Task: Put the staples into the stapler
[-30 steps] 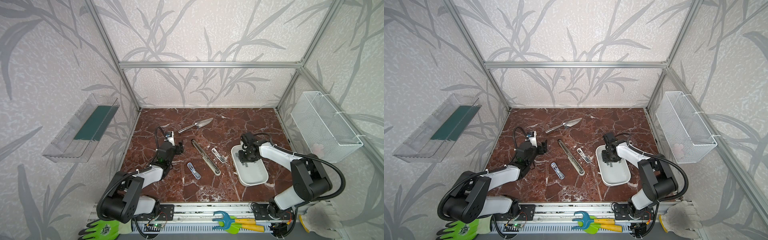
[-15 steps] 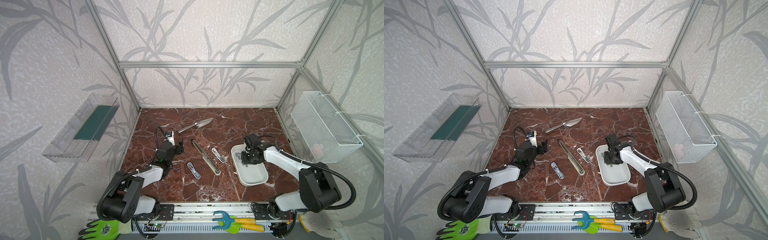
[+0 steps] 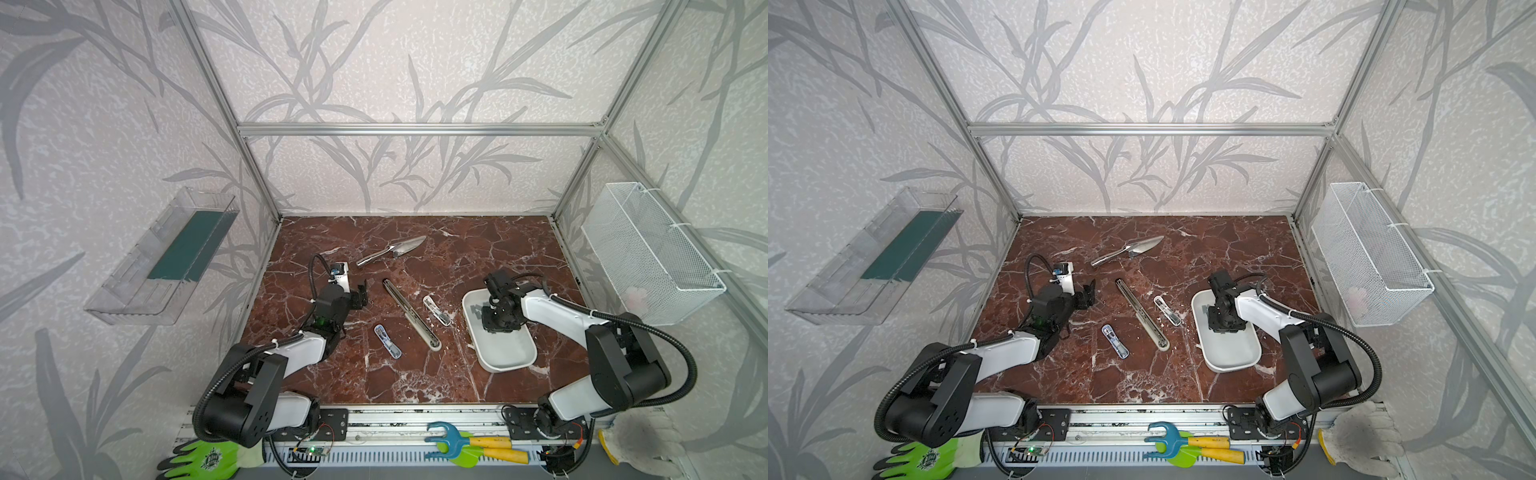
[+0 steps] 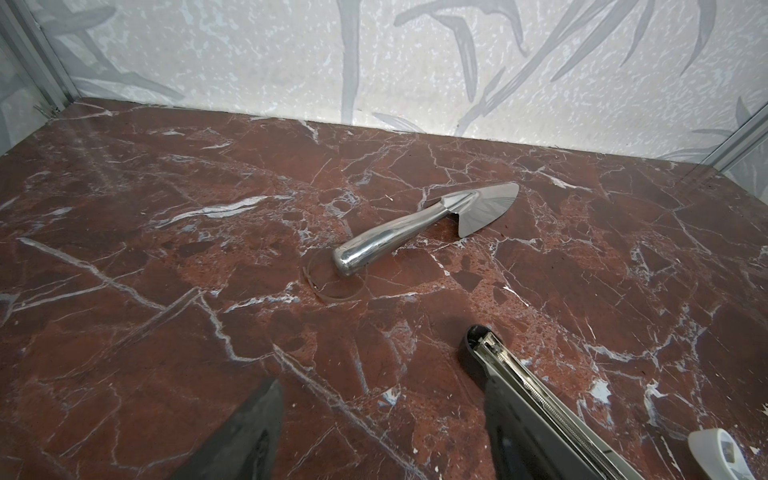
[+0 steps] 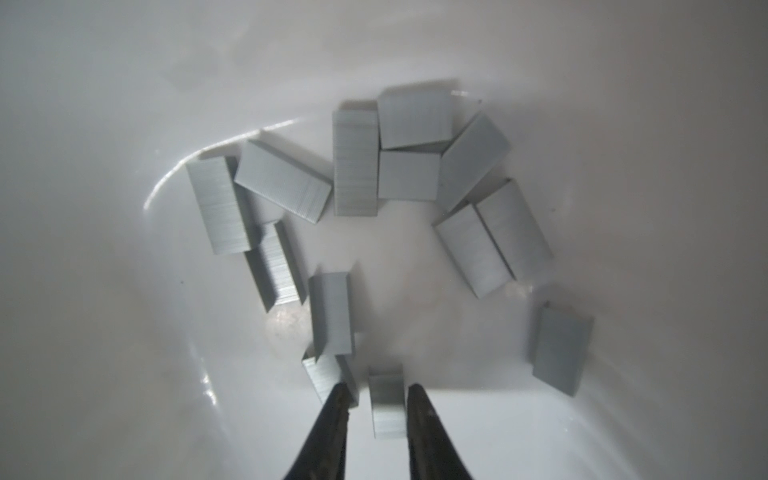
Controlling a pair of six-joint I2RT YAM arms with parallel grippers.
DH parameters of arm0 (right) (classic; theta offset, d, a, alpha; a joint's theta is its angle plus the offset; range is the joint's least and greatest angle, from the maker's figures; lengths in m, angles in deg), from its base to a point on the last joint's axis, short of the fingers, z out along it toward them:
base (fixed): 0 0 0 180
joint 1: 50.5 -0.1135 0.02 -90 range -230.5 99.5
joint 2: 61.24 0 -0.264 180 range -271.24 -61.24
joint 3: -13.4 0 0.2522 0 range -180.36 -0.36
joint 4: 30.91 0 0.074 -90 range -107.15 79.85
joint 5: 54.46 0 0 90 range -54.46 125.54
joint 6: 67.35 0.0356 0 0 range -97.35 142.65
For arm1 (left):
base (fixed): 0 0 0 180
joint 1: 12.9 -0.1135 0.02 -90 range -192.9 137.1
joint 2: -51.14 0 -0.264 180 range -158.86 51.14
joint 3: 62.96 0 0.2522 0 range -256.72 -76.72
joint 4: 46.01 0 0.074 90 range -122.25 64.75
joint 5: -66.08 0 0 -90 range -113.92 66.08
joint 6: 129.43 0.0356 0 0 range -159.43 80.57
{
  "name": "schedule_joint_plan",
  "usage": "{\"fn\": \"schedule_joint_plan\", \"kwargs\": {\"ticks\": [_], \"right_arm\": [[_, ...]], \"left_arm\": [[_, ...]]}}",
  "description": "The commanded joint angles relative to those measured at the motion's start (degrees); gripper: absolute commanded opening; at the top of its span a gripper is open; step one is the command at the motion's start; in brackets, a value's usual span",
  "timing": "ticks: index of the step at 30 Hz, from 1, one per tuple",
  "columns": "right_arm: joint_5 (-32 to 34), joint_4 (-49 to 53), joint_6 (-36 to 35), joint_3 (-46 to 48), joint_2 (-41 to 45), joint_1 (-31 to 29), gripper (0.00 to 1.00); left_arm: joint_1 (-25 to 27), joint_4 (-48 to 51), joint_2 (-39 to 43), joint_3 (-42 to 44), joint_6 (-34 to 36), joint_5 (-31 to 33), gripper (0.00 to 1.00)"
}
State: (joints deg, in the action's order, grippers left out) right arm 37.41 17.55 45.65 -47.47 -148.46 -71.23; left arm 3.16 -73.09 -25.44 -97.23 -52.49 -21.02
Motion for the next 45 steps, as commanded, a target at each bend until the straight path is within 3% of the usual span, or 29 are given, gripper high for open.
{"fn": "schedule_joint_plan", "kwargs": {"ticks": [1,13,45], "right_arm": [[1.16,1.51,0.81,-1.18,0.16,0.16,0.26],[2.17,2.17,1.28,-1.93,-1.27,0.52,0.21],[1.31,2.74,0.69,-4.39,-5.99,0.52,0.21]], "left_arm": [[-0.32,-1.59,1.01,0.64,-0.59,-0.51,0.77],[-0.32,-1.65,1.26,0.82,-0.56,-0.82,0.77],[-0.34,-1.92,1.45,1.09,-0.59,-1.50,0.76]]}}
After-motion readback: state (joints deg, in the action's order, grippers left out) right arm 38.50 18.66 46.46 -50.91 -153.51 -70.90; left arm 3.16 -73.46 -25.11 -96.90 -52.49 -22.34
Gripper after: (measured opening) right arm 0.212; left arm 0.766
